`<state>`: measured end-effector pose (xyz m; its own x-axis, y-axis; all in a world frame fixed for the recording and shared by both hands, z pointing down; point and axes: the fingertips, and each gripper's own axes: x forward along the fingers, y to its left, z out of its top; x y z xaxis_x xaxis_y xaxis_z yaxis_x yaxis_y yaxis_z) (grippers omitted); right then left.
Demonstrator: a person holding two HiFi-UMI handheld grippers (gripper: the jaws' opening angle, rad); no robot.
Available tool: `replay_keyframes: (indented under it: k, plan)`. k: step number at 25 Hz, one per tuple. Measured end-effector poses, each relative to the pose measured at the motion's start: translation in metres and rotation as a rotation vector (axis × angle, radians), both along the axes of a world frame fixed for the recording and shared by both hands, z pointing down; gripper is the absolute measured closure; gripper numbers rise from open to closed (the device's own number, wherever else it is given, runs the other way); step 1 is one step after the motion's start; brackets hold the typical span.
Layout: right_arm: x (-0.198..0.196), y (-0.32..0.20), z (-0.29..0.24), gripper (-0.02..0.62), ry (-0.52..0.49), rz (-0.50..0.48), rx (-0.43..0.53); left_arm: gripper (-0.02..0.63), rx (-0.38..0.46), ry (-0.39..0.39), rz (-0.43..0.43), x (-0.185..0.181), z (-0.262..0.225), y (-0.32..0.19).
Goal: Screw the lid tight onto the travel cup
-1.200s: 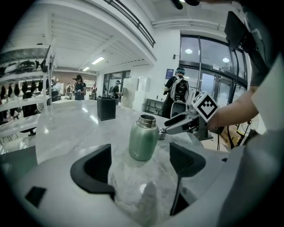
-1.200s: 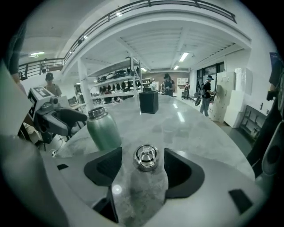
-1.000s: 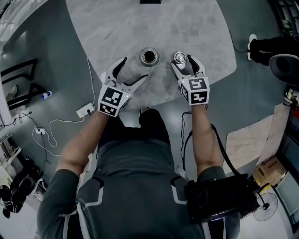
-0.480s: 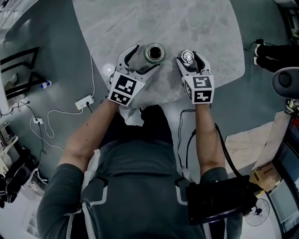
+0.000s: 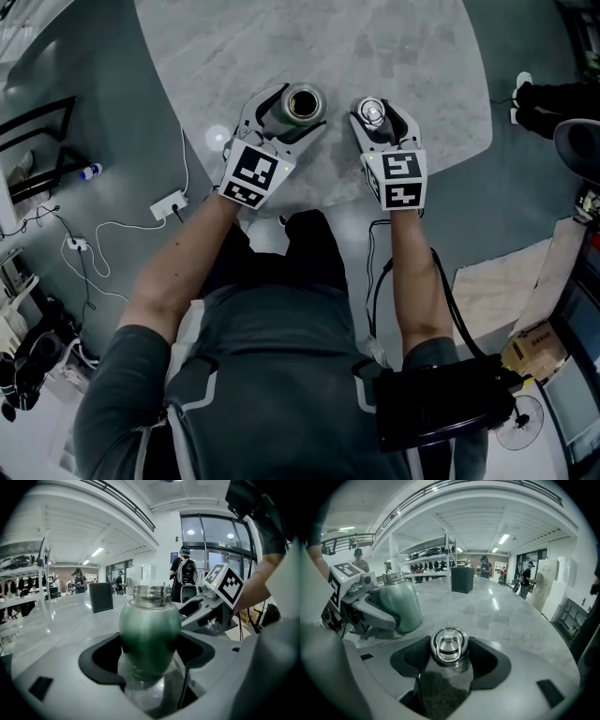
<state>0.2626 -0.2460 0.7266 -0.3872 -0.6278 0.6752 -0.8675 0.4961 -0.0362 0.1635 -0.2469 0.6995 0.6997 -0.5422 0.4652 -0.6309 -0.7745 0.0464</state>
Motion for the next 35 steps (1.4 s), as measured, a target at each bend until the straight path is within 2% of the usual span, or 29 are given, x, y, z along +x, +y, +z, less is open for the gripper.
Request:
replay_keyframes:
  k: [11, 18, 23, 29, 35]
  plan:
    - [-0.002, 0.001, 0.001, 0.324, -0.005, -0.002, 0.001, 0.232, 0.012, -0.007, 0.049, 0.003, 0.004, 0.000]
    - [0.000, 0.003, -0.029, 0.325, -0.075, -0.010, 0.015, 0.232, -0.007, -0.030, 0.099, -0.001, -0.017, 0.019]
    - [-0.019, 0.013, -0.084, 0.325, -0.129, -0.055, 0.056, 0.233, -0.008, -0.054, 0.126, -0.016, -0.055, 0.038]
    - [-0.058, 0.027, -0.179, 0.325, -0.188, -0.135, 0.127, 0.233, 0.001, -0.079, 0.175, -0.053, -0.119, 0.053]
    - [-0.099, 0.037, -0.277, 0.325, -0.224, -0.209, 0.210, 0.233, 0.026, -0.058, 0.229, -0.082, -0.185, 0.058]
